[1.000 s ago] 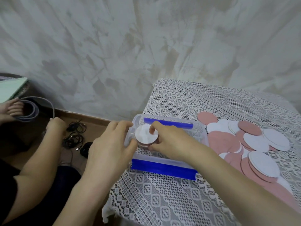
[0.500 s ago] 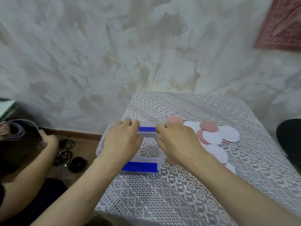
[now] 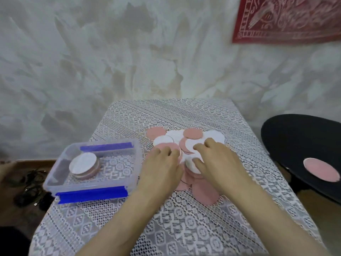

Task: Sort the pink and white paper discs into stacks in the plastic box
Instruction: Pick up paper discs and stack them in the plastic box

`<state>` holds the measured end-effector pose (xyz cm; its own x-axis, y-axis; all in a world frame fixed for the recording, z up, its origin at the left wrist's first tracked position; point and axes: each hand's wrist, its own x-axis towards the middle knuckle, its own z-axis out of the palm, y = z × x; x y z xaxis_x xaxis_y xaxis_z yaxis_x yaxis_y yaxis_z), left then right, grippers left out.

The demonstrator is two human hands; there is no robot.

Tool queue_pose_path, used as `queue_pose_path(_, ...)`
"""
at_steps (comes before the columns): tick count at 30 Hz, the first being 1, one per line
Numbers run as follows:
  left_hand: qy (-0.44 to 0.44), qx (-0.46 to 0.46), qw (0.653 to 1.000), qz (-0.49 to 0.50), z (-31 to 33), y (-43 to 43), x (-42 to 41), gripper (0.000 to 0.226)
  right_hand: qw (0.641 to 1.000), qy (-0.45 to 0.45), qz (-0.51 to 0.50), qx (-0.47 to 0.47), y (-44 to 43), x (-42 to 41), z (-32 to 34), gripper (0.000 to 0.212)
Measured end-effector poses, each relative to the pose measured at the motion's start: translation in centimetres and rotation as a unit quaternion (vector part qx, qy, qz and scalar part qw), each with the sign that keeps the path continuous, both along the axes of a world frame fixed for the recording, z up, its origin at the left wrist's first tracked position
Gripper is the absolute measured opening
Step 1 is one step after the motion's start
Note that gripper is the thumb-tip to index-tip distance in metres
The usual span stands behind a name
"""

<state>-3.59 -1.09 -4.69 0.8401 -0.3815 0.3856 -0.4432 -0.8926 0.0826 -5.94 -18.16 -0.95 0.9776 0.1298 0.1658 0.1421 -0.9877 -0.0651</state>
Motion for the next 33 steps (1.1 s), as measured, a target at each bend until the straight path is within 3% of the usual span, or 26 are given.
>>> queue_pose_path(9, -0.006, -0.051, 0.999, 0.019, -2.4, -1.2, -1.1, 0.015, 0.982, 0.093, -0.018, 0.162, -3.4, 0.0, -3.7, 0.040)
queue_pose_path(18, 0.089, -0.065, 0.994, -0.013, -2.8, -0.1, -0.9, 0.057, 0.970, 0.129, -0.038, 0.204, -4.6, 1.9, -4.1, 0.052)
queue_pose_path(20, 0.095, -0.062, 0.993, -0.016, -3.0, -0.1, -1.0, 0.059, 0.966, 0.122, -0.052, 0.223, -4.5, 2.2, -4.1, 0.048)
queue_pose_path(25, 0.092, -0.087, 0.992, -0.017, -3.0, -0.3, -1.3, 0.058, 0.955, 0.087, -0.055, 0.279, -4.6, 2.2, -4.2, 0.015)
queue_pose_path(33, 0.114, -0.156, 0.979, -0.057, -2.4, 1.0, -3.1, 0.043, 0.893, 0.112, 0.000, 0.437, -3.8, -0.4, -5.0, 0.012)
